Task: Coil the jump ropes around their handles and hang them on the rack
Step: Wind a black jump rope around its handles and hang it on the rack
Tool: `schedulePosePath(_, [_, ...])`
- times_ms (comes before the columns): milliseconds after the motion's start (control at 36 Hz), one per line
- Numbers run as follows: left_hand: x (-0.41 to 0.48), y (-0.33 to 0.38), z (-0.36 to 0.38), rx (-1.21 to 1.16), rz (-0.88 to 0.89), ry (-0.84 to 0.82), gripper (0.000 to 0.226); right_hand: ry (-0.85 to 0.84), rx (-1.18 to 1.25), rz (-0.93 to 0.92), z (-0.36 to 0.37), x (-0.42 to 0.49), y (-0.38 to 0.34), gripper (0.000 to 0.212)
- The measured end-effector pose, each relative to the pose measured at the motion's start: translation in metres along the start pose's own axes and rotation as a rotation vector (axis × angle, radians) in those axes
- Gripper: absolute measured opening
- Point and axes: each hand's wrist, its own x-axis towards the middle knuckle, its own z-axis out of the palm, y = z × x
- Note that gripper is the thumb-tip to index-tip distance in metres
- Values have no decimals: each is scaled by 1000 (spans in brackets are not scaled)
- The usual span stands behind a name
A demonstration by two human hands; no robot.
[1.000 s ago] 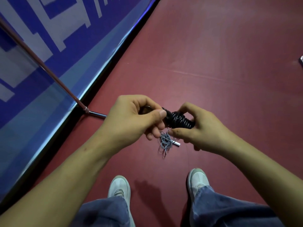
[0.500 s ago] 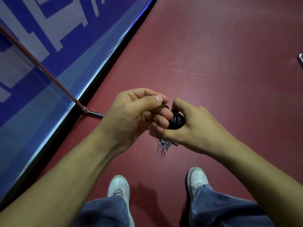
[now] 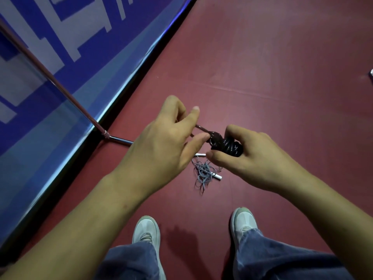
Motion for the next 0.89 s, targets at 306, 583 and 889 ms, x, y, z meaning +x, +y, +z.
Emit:
schedulePosePath(306, [0,4,6,-162,29,82,21,25,-68,-22,1,-2,-5,52])
schedulePosePath(583, [-6,19,10,-700,-409,116,28,99,-135,-63,4,-1,-3,53])
schedulePosePath(889, [-4,22,11,-892,-470,144,20,140,-107,-110,4,-2,-2,50])
